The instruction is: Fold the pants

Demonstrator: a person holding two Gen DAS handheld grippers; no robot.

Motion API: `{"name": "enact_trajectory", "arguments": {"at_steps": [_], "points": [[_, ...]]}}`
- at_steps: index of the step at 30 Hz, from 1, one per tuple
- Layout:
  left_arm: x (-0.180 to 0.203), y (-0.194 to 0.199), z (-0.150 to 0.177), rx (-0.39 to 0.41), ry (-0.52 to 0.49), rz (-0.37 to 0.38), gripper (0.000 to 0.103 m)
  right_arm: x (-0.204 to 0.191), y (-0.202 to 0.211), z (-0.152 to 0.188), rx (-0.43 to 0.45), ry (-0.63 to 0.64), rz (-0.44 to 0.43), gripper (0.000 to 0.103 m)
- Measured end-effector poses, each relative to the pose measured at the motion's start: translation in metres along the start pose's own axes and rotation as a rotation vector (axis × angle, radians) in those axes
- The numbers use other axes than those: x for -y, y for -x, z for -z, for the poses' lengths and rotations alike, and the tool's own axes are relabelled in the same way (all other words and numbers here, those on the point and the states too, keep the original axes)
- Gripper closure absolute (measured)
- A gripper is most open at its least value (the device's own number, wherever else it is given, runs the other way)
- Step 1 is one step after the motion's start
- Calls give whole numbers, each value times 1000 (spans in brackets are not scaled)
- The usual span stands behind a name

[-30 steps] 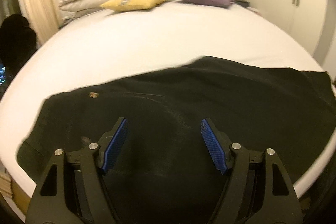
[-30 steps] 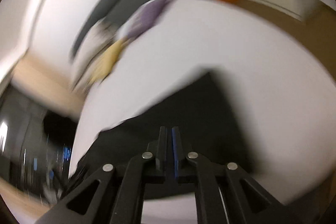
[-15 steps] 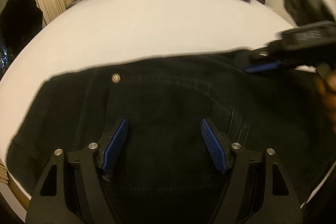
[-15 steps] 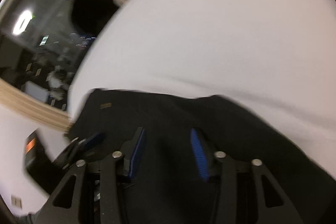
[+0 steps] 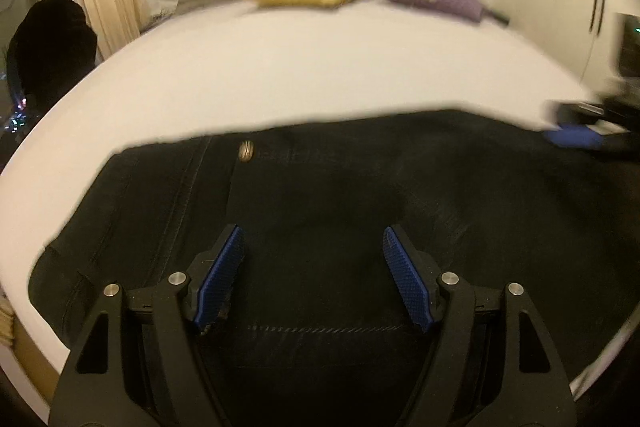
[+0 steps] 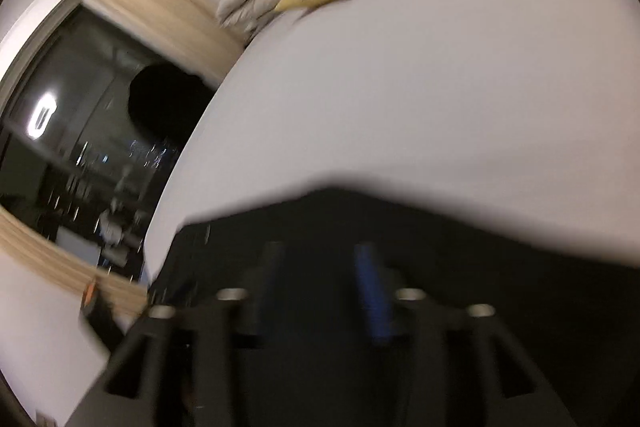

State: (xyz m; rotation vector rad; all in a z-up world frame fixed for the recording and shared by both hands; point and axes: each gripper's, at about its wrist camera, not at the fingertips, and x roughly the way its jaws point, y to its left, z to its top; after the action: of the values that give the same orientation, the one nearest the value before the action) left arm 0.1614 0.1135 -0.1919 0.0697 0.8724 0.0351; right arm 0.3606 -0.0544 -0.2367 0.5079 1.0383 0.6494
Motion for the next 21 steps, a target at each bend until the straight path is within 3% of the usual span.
{"name": "enact_trajectory", "arguments": {"at_steps": [1,2,4,7,10,12,13,15,16,18,19,20,21], "points": [[1,-3,6,2,-3,4,31,10,2,9,-14,-13,7,56],[1,-3,10,39,-11,-3,29,25,7,20,-12,-41,28,77],[3,-1,10,33,-28,-19,29,72,33,38,56,-164,9,103],[8,13,4,29,-30,-37,29,133,100,53,216,-266,131,103],[26,39,2,88,-41,-24,29,173,164,71,313,-338,225,103],[48,49,5,96,-69,6,29,183,214,87,380,-414,326,96],[64,54,7,106,-86,30,29,178,226,90,412,-427,312,89],[90,54,7,102,-112,73,29,162,251,111,465,-384,197,64],[108,52,9,87,-135,94,29,160,253,118,456,-374,178,50],[145,46,15,62,-201,131,29,159,238,136,395,-359,166,47],[159,41,15,50,-224,143,29,164,233,150,369,-373,199,69],[173,35,18,24,-247,152,29,172,234,164,388,-395,197,98],[181,31,21,13,-253,142,29,186,243,179,418,-442,176,103]]}}
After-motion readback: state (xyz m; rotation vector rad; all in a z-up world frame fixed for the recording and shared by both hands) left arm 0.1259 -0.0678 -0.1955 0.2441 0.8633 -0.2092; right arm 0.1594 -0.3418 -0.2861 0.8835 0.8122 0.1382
